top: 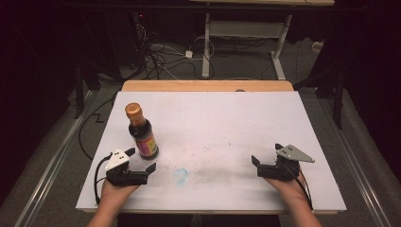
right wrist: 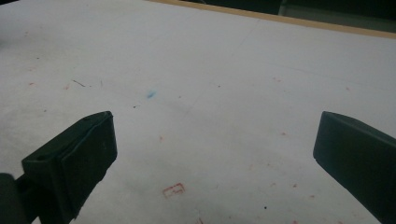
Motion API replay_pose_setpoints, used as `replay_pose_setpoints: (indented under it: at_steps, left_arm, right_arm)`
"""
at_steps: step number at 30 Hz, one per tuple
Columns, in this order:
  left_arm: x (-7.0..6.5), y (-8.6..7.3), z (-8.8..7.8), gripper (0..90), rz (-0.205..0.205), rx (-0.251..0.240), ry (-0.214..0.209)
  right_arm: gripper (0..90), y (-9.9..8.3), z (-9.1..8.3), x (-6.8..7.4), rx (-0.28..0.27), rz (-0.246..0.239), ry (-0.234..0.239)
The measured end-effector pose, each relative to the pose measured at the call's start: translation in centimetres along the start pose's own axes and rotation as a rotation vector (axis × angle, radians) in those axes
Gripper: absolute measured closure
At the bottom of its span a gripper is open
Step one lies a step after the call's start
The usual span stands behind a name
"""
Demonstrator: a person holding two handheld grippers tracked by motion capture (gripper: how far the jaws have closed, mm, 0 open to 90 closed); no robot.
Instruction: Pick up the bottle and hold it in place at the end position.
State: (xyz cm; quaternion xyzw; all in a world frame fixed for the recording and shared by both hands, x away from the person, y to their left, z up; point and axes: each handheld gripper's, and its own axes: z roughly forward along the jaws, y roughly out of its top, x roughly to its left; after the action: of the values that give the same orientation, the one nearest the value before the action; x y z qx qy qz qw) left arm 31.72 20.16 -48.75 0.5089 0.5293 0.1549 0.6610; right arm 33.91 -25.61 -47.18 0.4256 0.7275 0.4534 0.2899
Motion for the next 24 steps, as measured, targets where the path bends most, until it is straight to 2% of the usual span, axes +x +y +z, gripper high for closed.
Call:
replay_pose_setpoints:
  at_steps: [5,16,24]
  left_arm:
    - [-0.09,0.4,-0.07,0.0,0.0,-0.021,0.001]
    - [-0.04,0.49,-0.02,0.0,0.022,-0.022,-0.004]
    - [-0.1,0.95,0.08,0.0,0.008,-0.031,-0.011]
  right_arm:
    - [0.4,-0.07,-0.04,-0.09,-0.001,-0.008,-0.003]
    - [0.4,-0.15,0.05,-0.21,0.008,-0.021,-0.008]
    - [0.5,-0.21,0.01,-0.21,0.01,-0.02,-0.012]
